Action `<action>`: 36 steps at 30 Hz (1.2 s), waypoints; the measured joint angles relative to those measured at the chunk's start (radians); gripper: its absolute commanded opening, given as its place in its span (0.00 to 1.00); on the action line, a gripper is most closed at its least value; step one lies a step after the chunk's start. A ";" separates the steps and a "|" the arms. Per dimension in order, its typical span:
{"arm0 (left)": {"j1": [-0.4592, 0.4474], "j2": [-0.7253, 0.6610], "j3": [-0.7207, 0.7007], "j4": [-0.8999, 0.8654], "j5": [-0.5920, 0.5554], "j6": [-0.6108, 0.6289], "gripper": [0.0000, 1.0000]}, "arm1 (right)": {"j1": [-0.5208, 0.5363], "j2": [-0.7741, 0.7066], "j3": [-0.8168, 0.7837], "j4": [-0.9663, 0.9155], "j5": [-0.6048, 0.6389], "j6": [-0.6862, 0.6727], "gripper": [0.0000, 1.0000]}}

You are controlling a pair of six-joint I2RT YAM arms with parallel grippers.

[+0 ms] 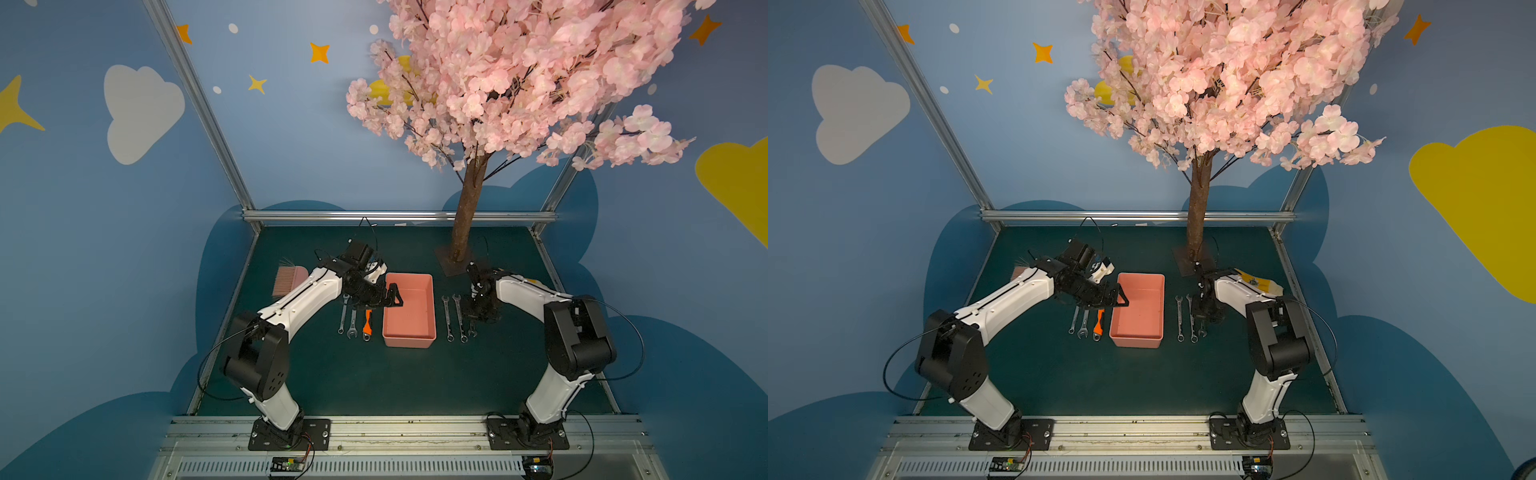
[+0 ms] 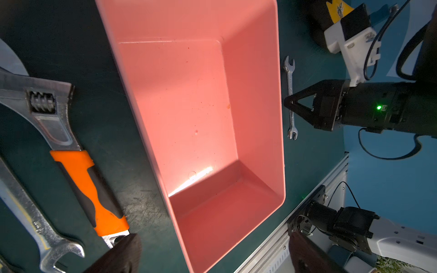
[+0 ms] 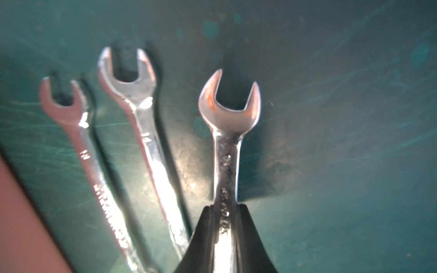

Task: Take out the wrench from the storage box
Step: Place the wrench at the center of the board, then reset both arms

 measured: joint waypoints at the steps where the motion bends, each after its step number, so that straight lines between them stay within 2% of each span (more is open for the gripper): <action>1: 0.000 0.003 0.000 0.000 0.000 0.000 1.00 | -0.001 0.002 0.010 -0.003 -0.005 -0.032 0.00; 8: 0.000 0.010 0.000 0.000 -0.008 -0.001 1.00 | -0.005 0.057 0.038 -0.010 -0.011 -0.184 0.00; 18: 0.000 0.010 0.002 -0.005 -0.024 -0.003 1.00 | -0.018 0.079 0.057 -0.033 0.003 -0.194 0.00; 28: 0.000 0.010 0.004 -0.019 -0.036 -0.003 1.00 | -0.021 0.085 0.067 -0.057 0.009 -0.168 0.29; 31: 0.001 0.010 0.005 -0.028 -0.045 0.000 1.00 | -0.021 0.080 0.073 -0.078 0.011 -0.163 0.33; 36: 0.033 -0.008 0.013 -0.049 -0.068 0.012 1.00 | -0.021 0.018 0.101 -0.131 0.028 -0.158 0.34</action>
